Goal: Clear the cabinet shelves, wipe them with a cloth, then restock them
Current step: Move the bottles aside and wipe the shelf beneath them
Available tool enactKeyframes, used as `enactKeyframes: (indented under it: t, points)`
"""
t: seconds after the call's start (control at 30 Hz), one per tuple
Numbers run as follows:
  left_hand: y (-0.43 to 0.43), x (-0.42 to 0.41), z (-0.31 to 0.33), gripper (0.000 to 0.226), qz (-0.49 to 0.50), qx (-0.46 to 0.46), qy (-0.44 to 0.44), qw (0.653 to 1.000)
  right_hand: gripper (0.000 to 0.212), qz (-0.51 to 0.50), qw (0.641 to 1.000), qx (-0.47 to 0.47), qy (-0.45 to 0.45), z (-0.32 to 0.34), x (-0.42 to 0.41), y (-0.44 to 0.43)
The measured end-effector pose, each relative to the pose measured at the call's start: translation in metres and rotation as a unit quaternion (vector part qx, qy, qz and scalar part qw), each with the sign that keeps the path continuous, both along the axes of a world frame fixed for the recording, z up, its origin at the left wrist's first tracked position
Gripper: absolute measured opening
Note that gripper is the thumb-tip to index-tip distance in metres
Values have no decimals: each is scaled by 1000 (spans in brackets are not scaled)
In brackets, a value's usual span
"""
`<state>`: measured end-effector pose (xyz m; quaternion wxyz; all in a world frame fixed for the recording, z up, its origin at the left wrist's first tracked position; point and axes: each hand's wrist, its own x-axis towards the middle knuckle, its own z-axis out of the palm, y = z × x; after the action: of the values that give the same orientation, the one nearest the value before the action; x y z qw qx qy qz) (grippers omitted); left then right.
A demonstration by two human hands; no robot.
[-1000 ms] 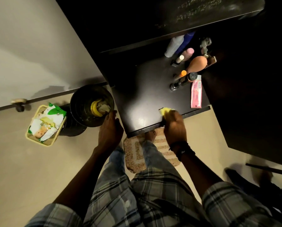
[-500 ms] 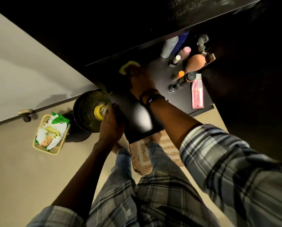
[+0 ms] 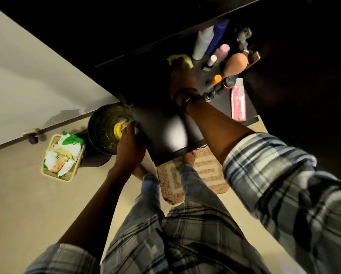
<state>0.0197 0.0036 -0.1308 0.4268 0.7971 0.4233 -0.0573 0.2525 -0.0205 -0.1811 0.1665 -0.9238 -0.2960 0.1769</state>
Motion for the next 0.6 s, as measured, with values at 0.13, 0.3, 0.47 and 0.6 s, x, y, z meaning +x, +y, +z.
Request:
enactKeyframes:
  t: [0.13, 0.3, 0.47, 0.6]
  points:
    - [-13, -1, 2, 45, -16, 6, 12, 1000, 48, 173, 984, 34, -6, 7, -73, -15]
    - [-24, -3, 7, 41, -36, 16, 0, 999, 43, 259, 964, 66, -19, 36, -130, -111]
    - [-33, -5, 7, 50, -48, 11, 11, 999, 28, 49, 994, -78, -50, 36, -72, -179]
    - [-45, -12, 9, 51, -23, 12, 16, 1000, 37, -36, 996, -59, -50, 30, -46, -171]
